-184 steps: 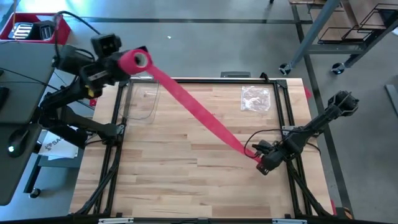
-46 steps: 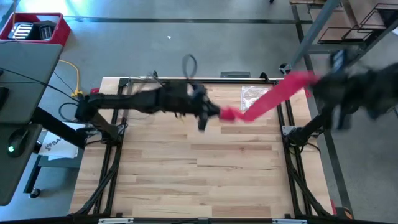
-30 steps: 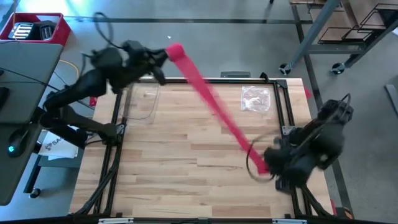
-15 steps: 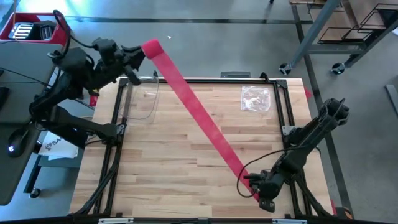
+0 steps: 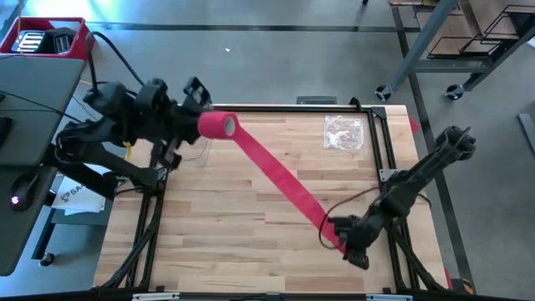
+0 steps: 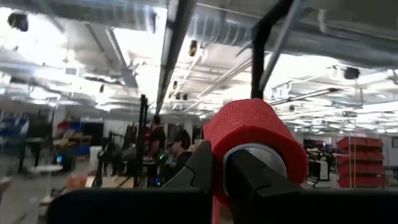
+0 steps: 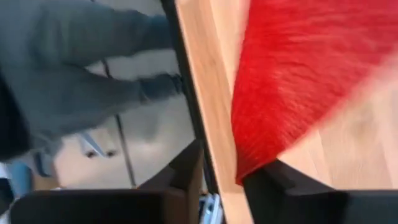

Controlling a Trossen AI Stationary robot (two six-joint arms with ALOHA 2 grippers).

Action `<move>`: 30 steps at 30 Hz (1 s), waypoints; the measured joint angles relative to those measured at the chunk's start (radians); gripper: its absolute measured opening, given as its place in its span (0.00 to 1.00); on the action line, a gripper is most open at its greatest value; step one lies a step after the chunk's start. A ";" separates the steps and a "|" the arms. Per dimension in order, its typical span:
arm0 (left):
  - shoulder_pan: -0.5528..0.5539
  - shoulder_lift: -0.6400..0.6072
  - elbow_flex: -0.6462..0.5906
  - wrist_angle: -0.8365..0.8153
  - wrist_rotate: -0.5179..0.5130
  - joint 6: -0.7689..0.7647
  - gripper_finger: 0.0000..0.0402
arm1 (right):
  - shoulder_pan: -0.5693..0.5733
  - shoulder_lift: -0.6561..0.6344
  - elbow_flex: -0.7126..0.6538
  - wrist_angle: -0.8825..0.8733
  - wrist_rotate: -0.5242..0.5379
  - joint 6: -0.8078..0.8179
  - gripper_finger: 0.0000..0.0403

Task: Roll bandage
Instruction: Roll the red bandage

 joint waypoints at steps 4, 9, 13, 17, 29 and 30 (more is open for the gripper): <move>-0.016 0.039 0.000 0.026 0.000 0.035 0.04 | -0.064 -0.114 0.001 0.021 0.003 -0.001 0.39; -0.006 0.060 0.000 0.022 0.000 0.036 0.04 | -0.116 -0.239 0.096 -0.054 0.133 -0.062 0.41; 0.010 0.060 0.000 0.017 -0.002 0.028 0.04 | -0.139 -0.266 0.262 -0.186 0.350 -0.185 0.40; 0.011 0.060 0.000 0.017 -0.014 0.021 0.04 | -0.175 -0.229 0.463 -0.203 0.537 -0.392 0.40; 0.043 0.077 0.000 0.017 -0.015 -0.011 0.04 | -0.328 0.087 0.920 0.211 0.638 -1.131 0.41; 0.044 0.078 0.000 0.015 -0.015 -0.016 0.04 | -0.352 0.116 0.956 0.201 0.605 -1.130 0.42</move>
